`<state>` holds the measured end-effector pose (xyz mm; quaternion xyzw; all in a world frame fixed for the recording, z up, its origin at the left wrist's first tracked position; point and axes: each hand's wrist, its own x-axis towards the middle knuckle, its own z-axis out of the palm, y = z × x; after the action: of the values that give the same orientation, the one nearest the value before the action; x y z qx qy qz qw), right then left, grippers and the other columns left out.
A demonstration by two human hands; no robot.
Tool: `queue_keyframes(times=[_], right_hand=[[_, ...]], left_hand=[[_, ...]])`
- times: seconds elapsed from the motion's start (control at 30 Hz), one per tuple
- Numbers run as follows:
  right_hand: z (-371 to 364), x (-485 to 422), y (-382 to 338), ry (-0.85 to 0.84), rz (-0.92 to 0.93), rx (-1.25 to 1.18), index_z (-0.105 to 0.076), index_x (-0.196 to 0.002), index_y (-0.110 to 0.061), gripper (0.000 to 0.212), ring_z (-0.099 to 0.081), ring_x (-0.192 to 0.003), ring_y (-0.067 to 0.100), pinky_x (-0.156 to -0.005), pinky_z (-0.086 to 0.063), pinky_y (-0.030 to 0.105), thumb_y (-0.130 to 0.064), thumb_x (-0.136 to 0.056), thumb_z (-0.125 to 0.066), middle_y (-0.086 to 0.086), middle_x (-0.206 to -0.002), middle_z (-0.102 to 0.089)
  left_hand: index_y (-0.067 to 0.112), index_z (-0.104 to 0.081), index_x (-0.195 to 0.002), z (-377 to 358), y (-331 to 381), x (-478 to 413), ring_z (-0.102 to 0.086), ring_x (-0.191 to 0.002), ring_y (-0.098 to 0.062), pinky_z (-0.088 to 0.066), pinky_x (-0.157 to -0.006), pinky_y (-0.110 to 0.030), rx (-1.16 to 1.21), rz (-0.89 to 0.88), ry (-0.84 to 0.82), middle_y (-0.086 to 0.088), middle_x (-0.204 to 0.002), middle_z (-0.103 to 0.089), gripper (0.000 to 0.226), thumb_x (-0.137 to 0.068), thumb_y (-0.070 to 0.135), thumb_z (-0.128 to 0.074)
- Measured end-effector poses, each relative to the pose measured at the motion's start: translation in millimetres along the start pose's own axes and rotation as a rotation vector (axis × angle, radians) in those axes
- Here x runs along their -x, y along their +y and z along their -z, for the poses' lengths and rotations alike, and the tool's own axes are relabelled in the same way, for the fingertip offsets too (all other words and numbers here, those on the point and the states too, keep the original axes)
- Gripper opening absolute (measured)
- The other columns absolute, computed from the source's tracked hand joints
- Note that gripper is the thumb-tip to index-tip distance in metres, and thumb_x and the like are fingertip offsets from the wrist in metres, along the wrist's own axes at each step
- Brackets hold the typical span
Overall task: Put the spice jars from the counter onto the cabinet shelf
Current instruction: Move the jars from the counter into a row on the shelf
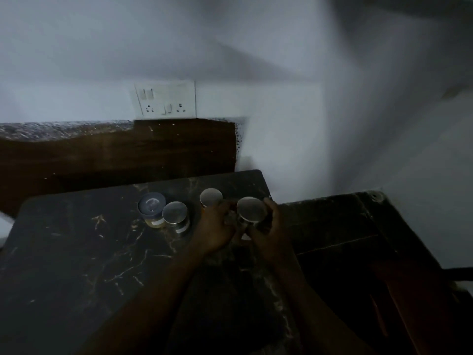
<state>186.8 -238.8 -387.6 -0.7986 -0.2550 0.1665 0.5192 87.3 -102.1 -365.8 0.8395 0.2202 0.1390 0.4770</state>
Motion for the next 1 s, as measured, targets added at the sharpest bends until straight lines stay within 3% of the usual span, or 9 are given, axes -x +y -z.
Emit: queue_keyframes(times=[0.1,0.2,0.33,0.47,0.63,0.7,0.87,0.9,1.0], right_hand=[[6,-20,-47,0.044,0.088,-0.104,-0.046,-0.127,-0.048,0.062,-0.061,-0.115,-0.003,-0.096,-0.055,0.025,-0.033,-0.079,-0.082,-0.029,-0.125,-0.060],[9,-39,-102,0.048,0.228,-0.216,-0.052,-0.130,-0.029,0.063,-0.065,-0.110,-0.001,-0.087,-0.055,0.018,-0.046,-0.075,-0.077,-0.021,-0.122,-0.066],[5,-56,-184,0.051,0.436,-0.283,-0.056,-0.135,-0.027,0.058,-0.062,-0.116,0.000,-0.089,-0.051,0.014,-0.041,-0.082,-0.074,-0.021,-0.128,-0.064],[1,-68,-266,0.074,0.609,-0.338,-0.055,-0.141,-0.025,0.053,-0.059,-0.120,0.000,-0.085,-0.051,0.011,-0.031,-0.091,-0.072,-0.010,-0.136,-0.059],[3,-76,-362,0.190,0.813,-0.350,-0.053,-0.126,-0.028,0.043,-0.065,-0.109,0.000,-0.078,-0.056,0.016,-0.035,-0.090,-0.076,-0.016,-0.117,-0.068],[6,-82,-400,0.200,0.881,-0.341,-0.054,-0.119,-0.030,0.036,-0.066,-0.107,-0.002,-0.076,-0.055,0.014,-0.040,-0.091,-0.074,-0.017,-0.113,-0.069],[-2,-106,-469,0.198,0.977,-0.162,-0.055,-0.123,-0.040,0.040,-0.061,-0.108,-0.005,-0.081,-0.049,0.009,-0.048,-0.088,-0.072,-0.023,-0.122,-0.059],[-8,-112,-475,0.205,0.991,-0.110,-0.053,-0.128,-0.043,0.043,-0.060,-0.108,-0.002,-0.085,-0.049,0.013,-0.047,-0.089,-0.072,-0.021,-0.124,-0.056],[-26,-134,-483,0.178,0.952,0.050,-0.049,-0.145,-0.029,0.055,-0.061,-0.113,0.015,-0.094,-0.053,0.033,-0.043,-0.094,-0.066,-0.005,-0.131,-0.054]], left_hand=[[0.058,-0.055,-0.120,49,20,-5,-0.059,-0.118,0.001,-0.055,-0.093,-0.027,0.175,-0.016,-0.025,0.023,-0.118,-0.063,0.047,-0.089,0.024,-0.069],[0.049,-0.044,-0.141,93,44,-9,-0.059,-0.122,-0.003,-0.053,-0.097,-0.034,0.231,-0.118,0.022,0.019,-0.132,-0.061,0.064,-0.089,0.028,-0.074],[0.051,-0.042,-0.141,154,90,-12,-0.062,-0.114,0.003,-0.058,-0.087,-0.022,0.187,-0.259,0.241,0.025,-0.126,-0.063,0.070,-0.083,0.039,-0.079],[0.053,-0.042,-0.141,207,136,-15,-0.065,-0.110,-0.003,-0.061,-0.083,-0.031,0.136,-0.387,0.434,0.015,-0.127,-0.066,0.067,-0.084,0.048,-0.077],[0.052,-0.045,-0.139,270,192,-21,-0.067,-0.101,0.003,-0.056,-0.071,-0.015,0.105,-0.560,0.634,0.023,-0.116,-0.068,0.067,-0.081,0.052,-0.078],[0.054,-0.044,-0.139,295,215,-27,-0.067,-0.100,0.005,-0.057,-0.069,-0.015,0.072,-0.592,0.713,0.021,-0.117,-0.068,0.068,-0.079,0.059,-0.076],[0.056,-0.040,-0.135,347,249,-56,-0.070,-0.093,-0.002,-0.063,-0.073,-0.034,-0.016,-0.532,0.908,0.014,-0.117,-0.069,0.060,-0.082,0.063,-0.067],[0.054,-0.039,-0.135,354,250,-63,-0.070,-0.092,-0.005,-0.062,-0.074,-0.037,-0.027,-0.492,0.937,0.013,-0.116,-0.069,0.059,-0.082,0.061,-0.064],[0.044,-0.035,-0.139,371,246,-88,-0.069,-0.093,-0.016,-0.052,-0.073,-0.033,-0.160,-0.353,0.969,0.008,-0.115,-0.070,0.064,-0.082,0.055,-0.060]])
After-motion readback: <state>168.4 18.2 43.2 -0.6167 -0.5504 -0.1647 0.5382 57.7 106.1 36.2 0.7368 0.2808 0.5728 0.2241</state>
